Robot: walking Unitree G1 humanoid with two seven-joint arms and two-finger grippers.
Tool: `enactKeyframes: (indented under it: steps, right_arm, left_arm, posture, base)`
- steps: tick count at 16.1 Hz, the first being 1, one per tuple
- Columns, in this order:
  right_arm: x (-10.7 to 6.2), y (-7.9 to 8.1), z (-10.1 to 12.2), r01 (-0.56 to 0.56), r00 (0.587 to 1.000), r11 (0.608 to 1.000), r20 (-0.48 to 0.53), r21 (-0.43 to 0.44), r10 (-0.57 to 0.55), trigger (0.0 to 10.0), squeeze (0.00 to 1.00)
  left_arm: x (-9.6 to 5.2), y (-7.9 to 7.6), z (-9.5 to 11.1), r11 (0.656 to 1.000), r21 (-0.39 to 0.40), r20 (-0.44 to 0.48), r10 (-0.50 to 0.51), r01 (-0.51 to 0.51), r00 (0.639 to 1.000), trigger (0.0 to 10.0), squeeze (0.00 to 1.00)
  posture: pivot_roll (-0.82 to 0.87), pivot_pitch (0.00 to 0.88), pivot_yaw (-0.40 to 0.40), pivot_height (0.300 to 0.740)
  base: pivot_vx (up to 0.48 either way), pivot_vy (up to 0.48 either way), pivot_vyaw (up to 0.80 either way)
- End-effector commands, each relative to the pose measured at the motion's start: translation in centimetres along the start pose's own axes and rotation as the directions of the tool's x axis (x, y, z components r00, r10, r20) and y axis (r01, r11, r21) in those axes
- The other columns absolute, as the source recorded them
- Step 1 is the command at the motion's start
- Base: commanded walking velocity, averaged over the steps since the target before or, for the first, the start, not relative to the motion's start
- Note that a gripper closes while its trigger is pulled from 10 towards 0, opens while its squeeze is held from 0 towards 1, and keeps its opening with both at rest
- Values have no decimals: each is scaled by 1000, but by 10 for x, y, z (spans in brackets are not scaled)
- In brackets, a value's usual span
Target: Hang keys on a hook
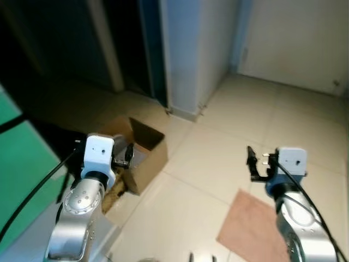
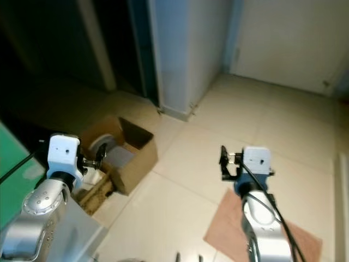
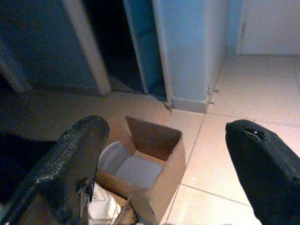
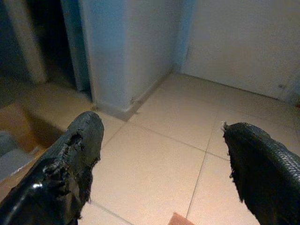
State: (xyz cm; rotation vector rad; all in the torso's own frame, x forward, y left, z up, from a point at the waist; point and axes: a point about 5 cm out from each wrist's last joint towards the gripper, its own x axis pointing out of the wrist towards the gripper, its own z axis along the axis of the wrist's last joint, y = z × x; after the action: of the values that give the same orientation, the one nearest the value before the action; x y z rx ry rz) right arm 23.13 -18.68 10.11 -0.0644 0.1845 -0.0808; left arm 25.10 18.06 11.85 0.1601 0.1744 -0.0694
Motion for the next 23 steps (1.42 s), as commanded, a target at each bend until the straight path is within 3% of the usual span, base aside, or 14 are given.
enactKeyframes:
  steps: [1,5,6,8,16,19,21,23]
  right_arm:
    - [1,9,4,-35,999,999,41,-18,36,10000,1000]
    - [5,5,10,-8,999,1000,43,7,8,10000,1000]
    - [3,3,8,4,1000,1000,28,26,-4,10000,1000]
    - [-1,1,3,29,1000,999,9,24,-30,10000,1000]
    - [-1,0,4,50,999,996,1,79,-50,10000,1000]
    - [3,2,1,30,999,996,-38,89,-27,10000,1000]
    - [3,9,-1,-24,999,1000,-44,19,25,10000,1000]
    - [3,10,0,3,999,997,-38,72,-1,10000,1000]
  left_arm:
    - [-2,2,-4,1000,-15,-33,-6,6,999,10000,1000]
    - [-3,-3,-3,999,-2,-21,-35,35,999,10000,1000]
    - [-5,-11,-2,992,21,-20,-122,123,992,10000,1000]
    - [-4,-11,-7,992,33,-56,-117,119,992,10000,1000]
    - [6,-17,-6,986,29,-38,-163,164,986,10000,1000]
    - [10,-14,-5,989,51,-34,-134,135,990,10000,1000]
    - [8,-3,2,998,45,8,-32,31,999,10000,984]
    - [9,2,4,994,111,14,-12,10,1000,10000,945]
  posture:
    - [-83,0,19,740]
    - [-97,0,20,740]
    - [-98,0,17,740]
    - [-105,0,17,740]
    - [-123,0,34,740]
    - [-98,0,28,740]
    - [-95,0,22,740]
    - [-87,0,21,740]
  base:
    - [0,0,800]
    - [0,0,800]
    - [0,0,800]
    - [0,0,800]
    - [0,0,800]
    - [0,0,800]
    - [0,0,800]
    - [0,0,800]
